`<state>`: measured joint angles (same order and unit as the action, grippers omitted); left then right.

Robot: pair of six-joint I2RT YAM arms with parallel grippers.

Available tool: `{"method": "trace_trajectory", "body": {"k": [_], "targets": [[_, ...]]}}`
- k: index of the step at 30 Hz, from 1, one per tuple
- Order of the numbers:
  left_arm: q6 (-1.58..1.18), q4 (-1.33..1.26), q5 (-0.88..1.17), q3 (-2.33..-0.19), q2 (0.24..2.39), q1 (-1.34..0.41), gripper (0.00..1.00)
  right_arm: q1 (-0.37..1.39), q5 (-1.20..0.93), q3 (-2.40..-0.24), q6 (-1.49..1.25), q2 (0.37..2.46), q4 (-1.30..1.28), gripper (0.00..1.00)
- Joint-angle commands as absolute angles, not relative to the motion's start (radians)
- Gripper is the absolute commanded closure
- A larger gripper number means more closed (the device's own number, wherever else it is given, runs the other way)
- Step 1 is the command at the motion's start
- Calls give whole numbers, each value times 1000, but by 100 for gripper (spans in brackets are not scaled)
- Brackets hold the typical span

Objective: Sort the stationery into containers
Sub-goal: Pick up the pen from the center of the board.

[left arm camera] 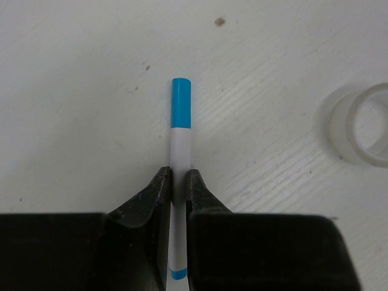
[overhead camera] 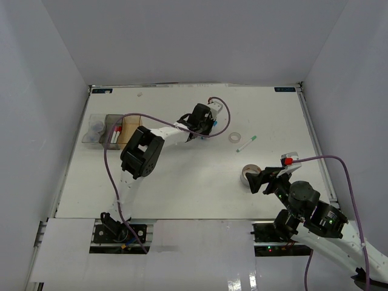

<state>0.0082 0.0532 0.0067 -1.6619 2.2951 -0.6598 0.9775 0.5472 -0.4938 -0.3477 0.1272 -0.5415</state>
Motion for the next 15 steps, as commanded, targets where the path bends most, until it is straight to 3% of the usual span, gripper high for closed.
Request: {"method": "trace_trajectory", "body": {"k": [1, 7, 15], "targets": [[20, 54, -58, -1554, 2177, -664, 90, 985, 555, -499, -341, 127, -488, 10], [46, 44, -95, -1352, 1904, -611, 95, 985, 545, -499, -336, 127, -483, 10], [66, 142, -109, -1158, 1573, -368, 94, 985, 523, -495, -328, 92, -469, 10]]}}
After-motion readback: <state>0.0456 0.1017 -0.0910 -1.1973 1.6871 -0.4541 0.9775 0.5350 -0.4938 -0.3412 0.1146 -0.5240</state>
